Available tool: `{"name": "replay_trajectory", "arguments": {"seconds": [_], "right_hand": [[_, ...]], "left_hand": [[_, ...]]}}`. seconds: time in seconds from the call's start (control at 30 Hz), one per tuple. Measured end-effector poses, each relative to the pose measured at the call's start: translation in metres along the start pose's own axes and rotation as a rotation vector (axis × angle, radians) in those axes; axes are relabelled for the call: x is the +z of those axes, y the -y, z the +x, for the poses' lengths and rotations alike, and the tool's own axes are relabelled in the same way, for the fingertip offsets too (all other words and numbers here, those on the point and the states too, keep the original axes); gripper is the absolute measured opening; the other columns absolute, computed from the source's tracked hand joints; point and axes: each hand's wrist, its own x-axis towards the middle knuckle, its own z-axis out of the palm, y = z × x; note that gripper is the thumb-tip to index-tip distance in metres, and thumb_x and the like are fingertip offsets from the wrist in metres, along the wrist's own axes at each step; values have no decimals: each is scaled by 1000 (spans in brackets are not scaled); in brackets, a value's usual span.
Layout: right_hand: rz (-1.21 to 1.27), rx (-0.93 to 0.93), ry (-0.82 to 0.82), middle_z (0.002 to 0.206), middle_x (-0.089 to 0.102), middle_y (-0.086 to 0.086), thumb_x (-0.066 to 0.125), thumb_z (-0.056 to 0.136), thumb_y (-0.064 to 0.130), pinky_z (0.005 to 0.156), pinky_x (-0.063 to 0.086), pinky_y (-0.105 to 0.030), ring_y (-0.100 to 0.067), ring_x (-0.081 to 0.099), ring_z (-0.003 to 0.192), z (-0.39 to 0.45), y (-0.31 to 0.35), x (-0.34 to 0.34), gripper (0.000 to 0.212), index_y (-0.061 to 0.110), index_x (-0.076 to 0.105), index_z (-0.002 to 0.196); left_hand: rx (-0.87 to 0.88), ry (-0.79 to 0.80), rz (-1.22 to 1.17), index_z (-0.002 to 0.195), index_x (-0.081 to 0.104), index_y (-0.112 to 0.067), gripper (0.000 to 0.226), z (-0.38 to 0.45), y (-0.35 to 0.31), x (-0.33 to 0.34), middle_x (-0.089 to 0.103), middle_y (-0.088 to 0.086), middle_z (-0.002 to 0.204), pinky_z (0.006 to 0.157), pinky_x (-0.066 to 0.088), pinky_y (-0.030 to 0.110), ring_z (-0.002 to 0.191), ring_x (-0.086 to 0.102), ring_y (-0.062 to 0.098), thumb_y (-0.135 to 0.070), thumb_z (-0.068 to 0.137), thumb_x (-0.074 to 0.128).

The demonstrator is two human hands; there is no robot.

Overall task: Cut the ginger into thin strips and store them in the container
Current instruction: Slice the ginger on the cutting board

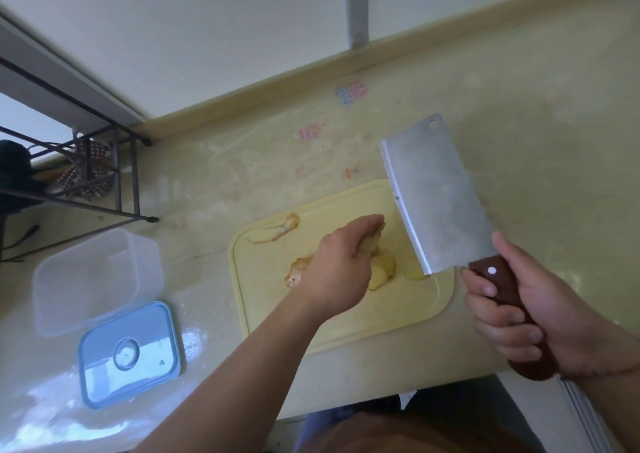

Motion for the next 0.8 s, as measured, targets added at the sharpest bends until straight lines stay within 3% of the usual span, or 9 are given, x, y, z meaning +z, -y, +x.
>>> {"name": "replay_trajectory", "arguments": {"seconds": [0.13, 0.23, 0.37, 0.5, 0.63, 0.73, 0.8], "right_hand": [[-101, -22, -63, 49, 20, -1, 56, 78, 74, 35, 28, -14, -7, 18, 31, -2, -1, 5, 65, 13, 39, 65], [-170, -32, -124, 52, 17, -2, 40, 89, 71, 36, 26, -14, -7, 15, 33, -3, -1, 7, 64, 13, 38, 64], [-249, -24, -151, 54, 17, -3, 49, 81, 79, 38, 28, -15, -8, 14, 35, -6, 2, 15, 70, 12, 36, 67], [-427, -23, -255, 52, 21, -7, 36, 85, 72, 37, 26, -16, -11, 17, 35, -10, 1, 29, 64, 12, 41, 64], [-788, -64, -264, 50, 32, -3, 33, 86, 67, 38, 26, -23, -15, 27, 37, -7, -20, 58, 61, 11, 45, 65], [-981, -196, -288, 47, 33, 4, 28, 86, 67, 39, 27, -14, -5, 32, 35, 8, -39, 70, 65, 5, 38, 69], [-1058, -220, -322, 46, 33, 5, 26, 83, 71, 42, 28, -16, -6, 34, 37, 19, -48, 72, 69, 4, 37, 69]], "left_hand": [[63, -29, 171, 145, 53, -24, 61, 0, 8, 6, 61, -5, 138, 81, 33, -8, 128, 54, 5, 8, 95, 38], [188, -172, 172, 131, 66, -14, 48, 2, 15, 5, 69, 0, 123, 90, 48, 9, 114, 63, 10, 9, 90, 54], [316, -274, 197, 107, 75, -13, 29, 5, 28, -3, 71, -6, 97, 78, 54, 27, 87, 64, 7, 2, 82, 71], [423, -461, 307, 97, 76, -16, 15, -6, 44, -18, 68, -10, 80, 69, 53, 31, 76, 62, 13, -25, 85, 73], [557, -429, 416, 100, 74, -9, 26, -25, 73, -25, 69, 1, 98, 82, 52, 32, 91, 63, 20, -32, 87, 72], [598, -380, 457, 104, 73, -8, 29, -31, 89, -17, 68, 3, 105, 86, 51, 39, 97, 61, 24, -29, 84, 78], [587, -414, 463, 104, 74, -10, 29, -28, 96, -10, 68, 2, 107, 89, 49, 43, 101, 61, 28, -27, 82, 81]]}}
